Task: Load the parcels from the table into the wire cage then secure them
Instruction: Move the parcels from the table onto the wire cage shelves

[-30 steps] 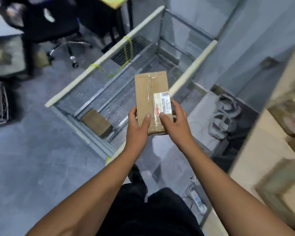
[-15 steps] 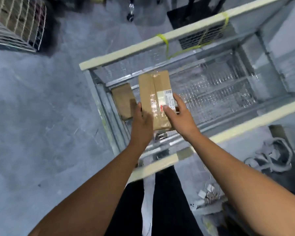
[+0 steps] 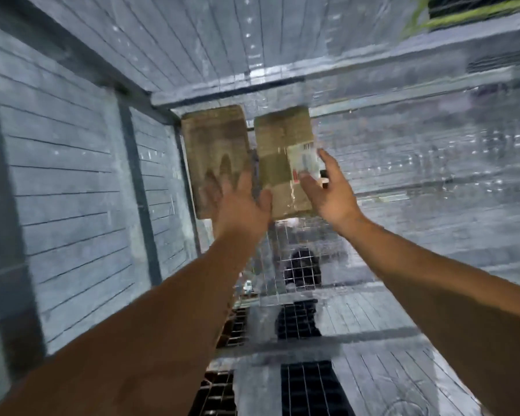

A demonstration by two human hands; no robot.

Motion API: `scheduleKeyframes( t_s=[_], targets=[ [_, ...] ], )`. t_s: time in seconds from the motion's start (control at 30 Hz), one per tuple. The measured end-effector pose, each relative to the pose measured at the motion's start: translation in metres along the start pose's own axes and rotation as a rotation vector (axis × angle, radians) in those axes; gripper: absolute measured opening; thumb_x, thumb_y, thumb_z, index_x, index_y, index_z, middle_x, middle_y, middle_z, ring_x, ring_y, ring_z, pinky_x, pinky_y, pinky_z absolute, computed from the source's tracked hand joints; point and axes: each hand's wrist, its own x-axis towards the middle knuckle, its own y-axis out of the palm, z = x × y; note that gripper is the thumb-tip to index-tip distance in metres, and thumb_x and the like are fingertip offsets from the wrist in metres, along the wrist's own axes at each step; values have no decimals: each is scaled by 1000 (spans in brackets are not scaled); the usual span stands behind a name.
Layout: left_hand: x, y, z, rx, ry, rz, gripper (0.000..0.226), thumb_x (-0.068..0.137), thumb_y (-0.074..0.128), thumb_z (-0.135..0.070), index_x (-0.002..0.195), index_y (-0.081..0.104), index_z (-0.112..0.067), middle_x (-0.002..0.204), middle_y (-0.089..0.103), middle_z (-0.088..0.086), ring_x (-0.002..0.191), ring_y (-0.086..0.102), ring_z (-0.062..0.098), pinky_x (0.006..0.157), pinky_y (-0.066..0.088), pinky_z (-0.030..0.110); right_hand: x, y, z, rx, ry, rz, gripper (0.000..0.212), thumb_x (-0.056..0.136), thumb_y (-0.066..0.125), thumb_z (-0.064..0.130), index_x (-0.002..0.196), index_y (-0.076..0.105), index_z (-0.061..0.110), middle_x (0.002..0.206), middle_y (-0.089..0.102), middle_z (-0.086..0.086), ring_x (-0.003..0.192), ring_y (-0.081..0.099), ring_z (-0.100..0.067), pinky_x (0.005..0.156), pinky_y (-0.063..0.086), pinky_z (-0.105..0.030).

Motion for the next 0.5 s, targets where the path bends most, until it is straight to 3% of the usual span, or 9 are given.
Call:
scheduleKeyframes(
  t_s=[0.07,0.13,0.17,0.23,0.27,0.33,0.4,0.43,0.5],
  targets=[
    [24,15,6,78,12,2,70,102,34,-64,162,4,-45,173,-12,2,157,-17,40,125,-9,60,26,12,-11,37,28,0,65,99,68,36,156,38,33,107,58,28,88,65,12,68,49,-3],
    [37,27,13,97,47,-3,70,102,37,-62,161,4,-48,173,-13,3,156,-17,42,124,-9,62,44,23,-18,49,26,-16,62,99,70,29,154,42,30,99,62,32,79,66,17,63,48,-3],
    [42,31,16,103,56,-5,70,101,40,-61,161,6,-49,173,-14,4,156,-18,42,124,-9,63,51,29,-20,27,0,-40,62,99,69,29,154,43,27,99,64,32,80,68,15,67,51,-7],
    [46,39,21,130,51,-5,69,102,44,-58,161,10,-49,173,-14,6,156,-16,43,124,-8,63,59,38,-21,-78,-50,-80,60,101,65,34,156,42,26,103,67,18,104,68,-3,96,53,-27],
    [46,41,22,147,42,5,68,102,46,-57,161,11,-50,172,-14,8,156,-16,43,125,-6,63,62,40,-21,-181,-42,-90,60,101,61,39,157,41,31,99,65,13,118,62,-12,109,44,-36],
    [47,42,20,153,21,33,64,103,43,-57,159,13,-53,171,-15,9,155,-18,45,125,-5,63,69,40,-22,-318,10,-56,62,98,55,47,156,36,43,93,56,19,124,55,-20,118,31,-42],
    [48,39,15,124,-7,67,60,104,40,-57,158,14,-56,170,-18,7,154,-22,44,125,-5,63,74,35,-18,-387,52,48,68,95,52,55,158,28,48,107,59,22,130,51,-24,116,34,-44],
    [48,36,12,108,-21,85,59,104,40,-56,158,15,-56,170,-19,7,154,-23,43,125,-6,62,77,30,-15,-423,62,95,72,95,50,60,160,23,47,124,62,11,135,48,-29,114,37,-46],
    [47,26,3,84,-44,101,57,105,42,-52,158,19,-53,172,-15,8,155,-20,43,125,-6,61,76,17,-7,-491,92,133,77,96,48,65,162,15,42,154,45,-9,144,37,-37,116,36,-49]
  ],
)
